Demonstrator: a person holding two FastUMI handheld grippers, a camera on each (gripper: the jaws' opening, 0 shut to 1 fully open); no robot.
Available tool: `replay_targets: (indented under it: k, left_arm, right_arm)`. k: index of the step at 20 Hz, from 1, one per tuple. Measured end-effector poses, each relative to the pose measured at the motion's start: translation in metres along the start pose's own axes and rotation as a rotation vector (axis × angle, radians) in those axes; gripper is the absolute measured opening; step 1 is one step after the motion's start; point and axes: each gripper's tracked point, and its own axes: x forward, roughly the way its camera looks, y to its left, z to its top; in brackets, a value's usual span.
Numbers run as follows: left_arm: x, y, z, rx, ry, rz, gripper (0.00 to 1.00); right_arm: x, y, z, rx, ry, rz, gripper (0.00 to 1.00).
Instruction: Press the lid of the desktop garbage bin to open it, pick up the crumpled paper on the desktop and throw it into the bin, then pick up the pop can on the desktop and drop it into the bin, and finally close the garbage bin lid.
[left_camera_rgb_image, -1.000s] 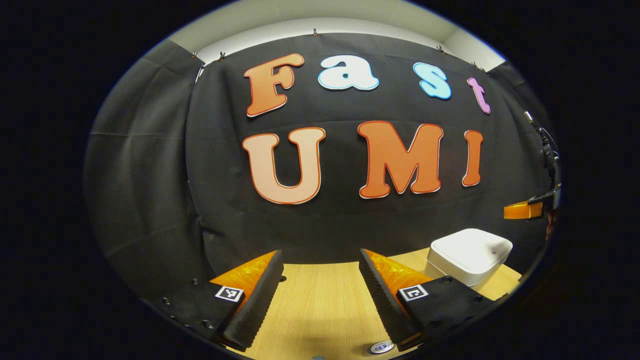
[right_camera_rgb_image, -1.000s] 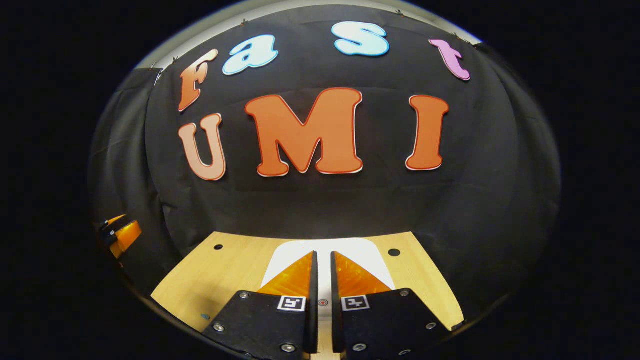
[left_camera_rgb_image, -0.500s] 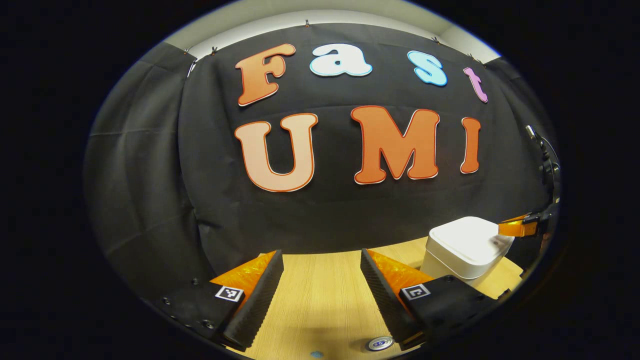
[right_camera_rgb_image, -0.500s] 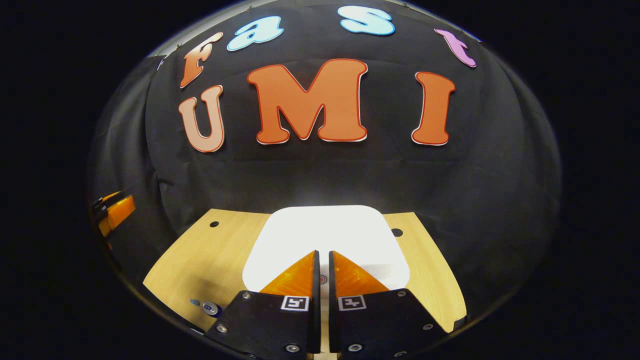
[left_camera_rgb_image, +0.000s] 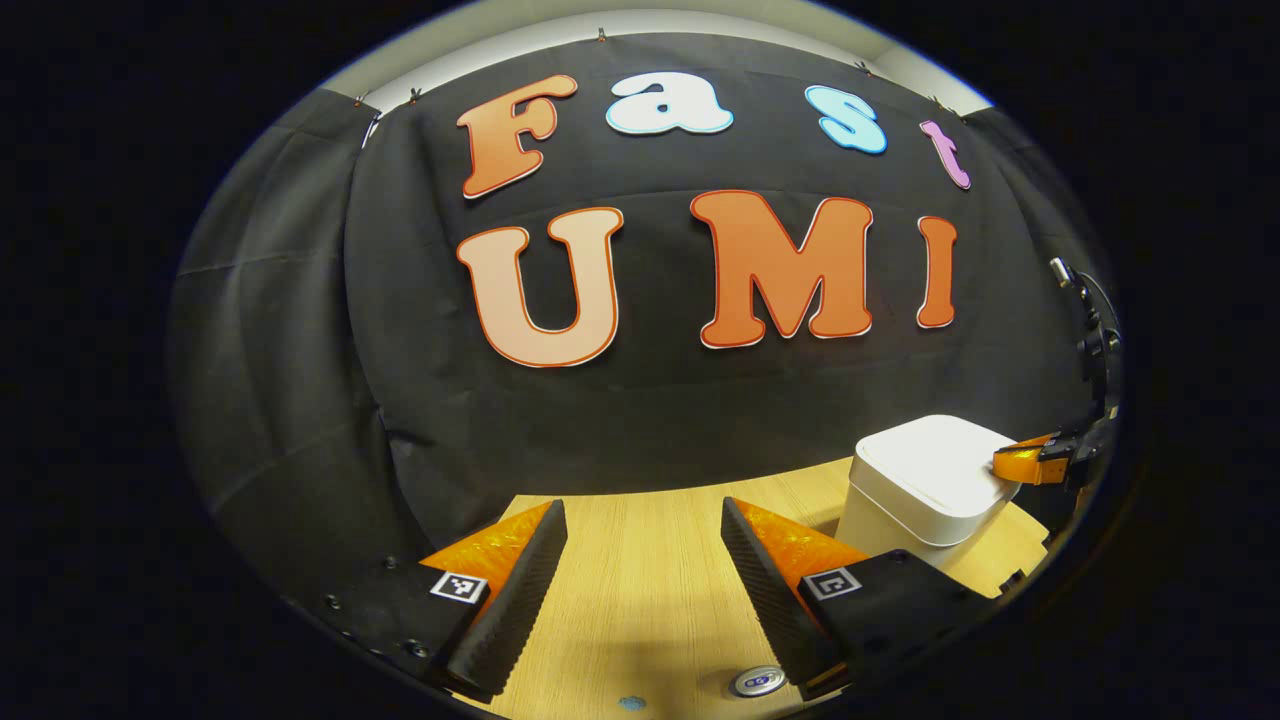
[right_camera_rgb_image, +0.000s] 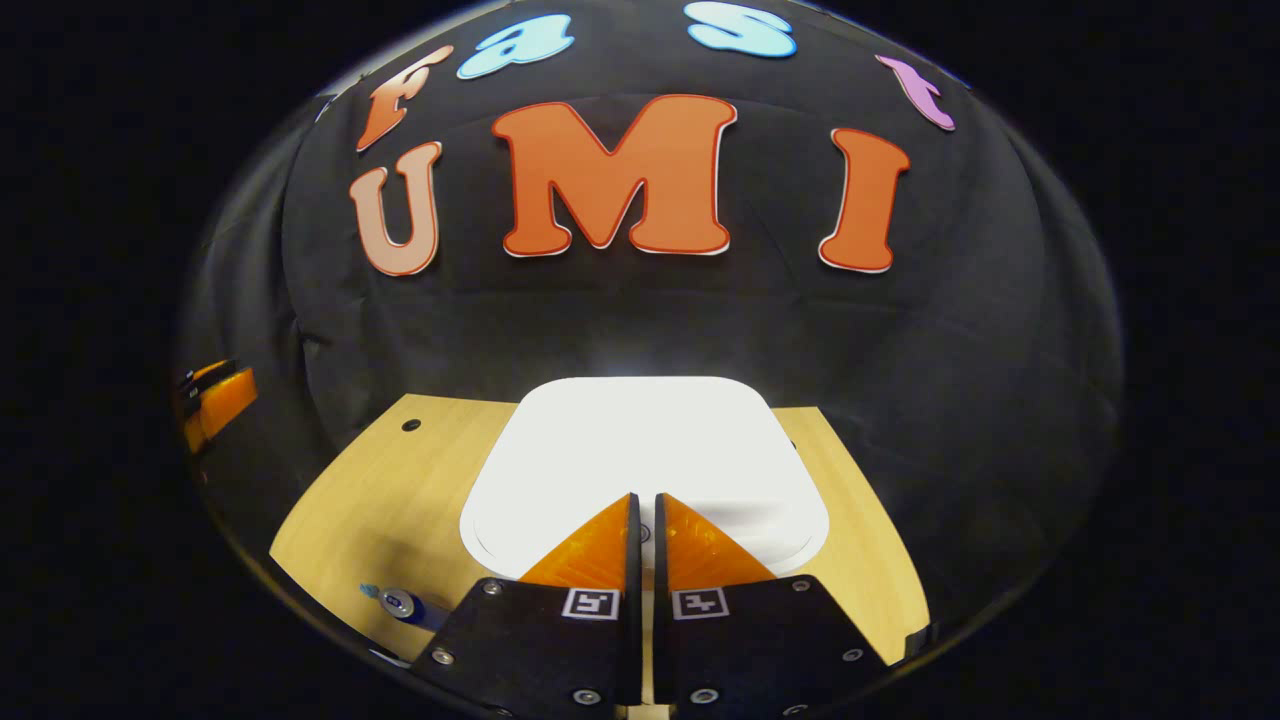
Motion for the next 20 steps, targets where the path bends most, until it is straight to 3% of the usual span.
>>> replay_targets:
  k: [3, 4, 5, 6, 8, 15, 19, 20]
  left_arm:
    - [-0.002, -0.001, 0.001, 0.000, -0.008, -0.002, 0.99]
    - [-0.003, 0.001, 0.001, -0.003, -0.009, -0.004, 0.95]
    - [-0.004, 0.002, 0.002, -0.004, -0.011, -0.003, 0.99]
    - [-0.005, 0.005, 0.000, -0.007, -0.013, -0.001, 0.95]
    - [-0.006, 0.012, -0.003, -0.013, -0.011, 0.012, 0.99]
    - [-0.003, 0.033, -0.021, -0.042, 0.022, 0.034, 0.99]
    - [0.006, 0.041, -0.037, -0.037, 0.065, 0.021, 0.99]
    - [0.008, 0.043, -0.041, -0.040, 0.076, 0.017, 0.99]
  right_arm:
    - [-0.002, 0.003, 0.002, 0.004, -0.007, 0.000, 0.05]
    - [-0.002, 0.003, 0.004, -0.023, -0.015, -0.002, 0.04]
    - [-0.006, 0.004, 0.004, -0.043, -0.017, -0.003, 0.04]
    - [-0.010, 0.006, 0.007, -0.052, -0.017, -0.005, 0.04]
    - [-0.016, 0.017, 0.009, -0.059, -0.016, 0.013, 0.02]
    - [-0.038, 0.039, 0.065, -0.028, -0.252, 0.054, 0.02]
    - [-0.053, 0.065, 0.077, -0.044, -0.315, 0.143, 0.08]
    - [-0.054, 0.073, 0.077, -0.047, -0.325, 0.166, 0.17]
